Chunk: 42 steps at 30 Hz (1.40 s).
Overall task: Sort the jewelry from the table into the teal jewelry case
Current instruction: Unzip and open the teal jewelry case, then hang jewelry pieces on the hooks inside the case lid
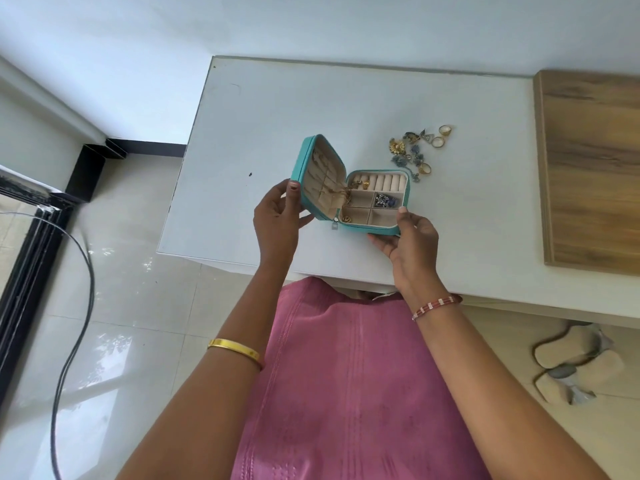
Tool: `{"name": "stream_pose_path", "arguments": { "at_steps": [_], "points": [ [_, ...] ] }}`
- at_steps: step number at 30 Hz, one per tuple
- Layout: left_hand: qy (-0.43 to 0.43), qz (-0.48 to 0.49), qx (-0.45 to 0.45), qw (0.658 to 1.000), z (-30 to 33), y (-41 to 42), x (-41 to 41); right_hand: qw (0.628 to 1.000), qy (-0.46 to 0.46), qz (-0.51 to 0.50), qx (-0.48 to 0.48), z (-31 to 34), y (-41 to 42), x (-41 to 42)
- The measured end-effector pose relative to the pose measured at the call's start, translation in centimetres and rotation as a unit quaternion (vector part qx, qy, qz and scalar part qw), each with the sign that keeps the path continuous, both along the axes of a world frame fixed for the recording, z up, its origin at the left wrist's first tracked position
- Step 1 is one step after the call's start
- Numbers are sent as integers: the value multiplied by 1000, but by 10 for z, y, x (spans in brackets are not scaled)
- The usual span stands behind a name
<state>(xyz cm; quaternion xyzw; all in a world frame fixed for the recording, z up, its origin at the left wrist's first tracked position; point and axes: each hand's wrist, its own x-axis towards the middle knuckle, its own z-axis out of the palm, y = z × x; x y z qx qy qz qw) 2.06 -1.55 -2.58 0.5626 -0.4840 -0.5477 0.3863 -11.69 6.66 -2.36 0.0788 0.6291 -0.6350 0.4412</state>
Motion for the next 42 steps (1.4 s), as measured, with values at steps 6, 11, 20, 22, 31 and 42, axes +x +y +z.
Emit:
{"name": "stream_pose_path", "arguments": {
  "at_steps": [6,11,20,22,31,42],
  "points": [
    [20,45,24,999,-1,-2,-2,991,53,114,48,3,7,5],
    [59,72,115,989,-4,-22,-4,932,184,282,134,11,17,-1],
    [56,-25,176,982,-2,-44,-10,726,505,444,142,4,-2,-13],
    [69,-38,210,975,-1,-47,-10,718,533,427,136,4,-1,-14],
    [20,-42,150,988,-11,-28,-26,713,570,383,143,-2,25,2],
    [6,-6,137,990,-21,-12,-26,709,613,330,115,16,-17,-8]
  ]
}}
